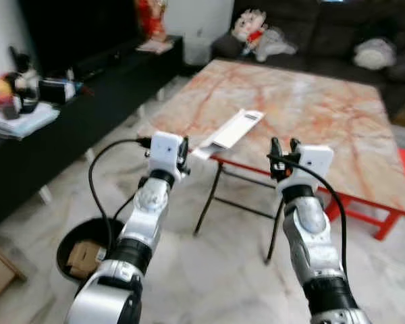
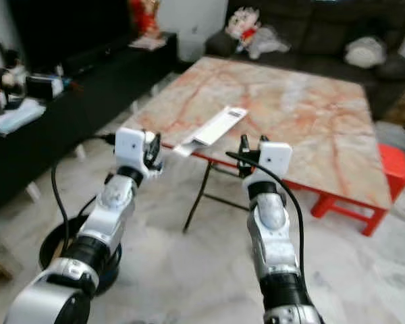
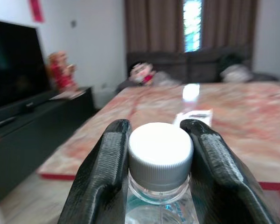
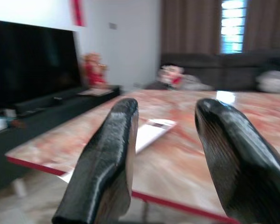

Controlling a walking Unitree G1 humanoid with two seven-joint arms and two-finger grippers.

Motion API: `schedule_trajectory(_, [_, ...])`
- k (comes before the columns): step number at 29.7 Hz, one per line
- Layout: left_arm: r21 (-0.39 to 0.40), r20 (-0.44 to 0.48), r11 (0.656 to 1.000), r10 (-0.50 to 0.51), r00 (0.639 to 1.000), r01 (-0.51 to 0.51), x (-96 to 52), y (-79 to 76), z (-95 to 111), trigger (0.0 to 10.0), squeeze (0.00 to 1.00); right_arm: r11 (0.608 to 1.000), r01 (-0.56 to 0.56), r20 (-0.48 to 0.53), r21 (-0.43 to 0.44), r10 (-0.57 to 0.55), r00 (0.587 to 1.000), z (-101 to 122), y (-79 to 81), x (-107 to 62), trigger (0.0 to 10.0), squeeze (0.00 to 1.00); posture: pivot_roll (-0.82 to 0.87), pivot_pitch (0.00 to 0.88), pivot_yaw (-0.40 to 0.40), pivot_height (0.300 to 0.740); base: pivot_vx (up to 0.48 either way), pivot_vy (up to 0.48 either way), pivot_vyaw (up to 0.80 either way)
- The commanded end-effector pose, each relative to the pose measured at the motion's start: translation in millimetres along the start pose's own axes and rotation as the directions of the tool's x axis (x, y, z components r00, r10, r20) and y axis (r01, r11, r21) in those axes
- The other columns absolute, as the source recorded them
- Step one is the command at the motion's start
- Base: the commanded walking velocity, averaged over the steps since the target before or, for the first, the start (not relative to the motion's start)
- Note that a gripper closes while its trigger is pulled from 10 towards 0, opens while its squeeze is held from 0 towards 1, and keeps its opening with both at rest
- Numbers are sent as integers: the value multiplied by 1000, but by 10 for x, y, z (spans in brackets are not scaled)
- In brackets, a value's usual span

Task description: Picking trash to rubbish bin

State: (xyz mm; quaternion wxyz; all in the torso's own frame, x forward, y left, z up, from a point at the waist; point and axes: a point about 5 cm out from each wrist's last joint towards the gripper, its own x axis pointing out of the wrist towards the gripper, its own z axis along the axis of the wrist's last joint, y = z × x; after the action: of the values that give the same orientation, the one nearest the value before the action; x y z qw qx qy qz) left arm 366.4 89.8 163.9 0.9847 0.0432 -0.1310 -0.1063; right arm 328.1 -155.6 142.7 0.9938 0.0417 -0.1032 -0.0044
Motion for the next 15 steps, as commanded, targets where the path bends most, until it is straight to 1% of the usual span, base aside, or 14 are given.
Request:
schedule_trajectory(1, [-12,28,1000,-10,1000,11,13,-25,64,10000,0,1000,-6,6,-4,6,1000,37,5,28,10000,0,17,7,-39,740,401,0,0])
schedule_trajectory(3, [-14,28,1000,-12,1000,12,17,-38,68,10000,0,1000,-1,6,-5,1,1000,37,-8,28,10000,0,15,8,-40,740,405,0,0])
schedule_trajectory(10, [-18,29,1000,8,1000,-8,38,-1,82,10000,0,1000,-2,10,-7,2,1000,65,-11,54,10000,0,15,0,-57,740,397,0,0])
schedule_trajectory(15, [-23,29,1000,14,999,-13,32,-5,80,10000,0,1000,-8,13,-15,8,1000,84,-27,79,10000,0,13,0,-62,740,391,0,0])
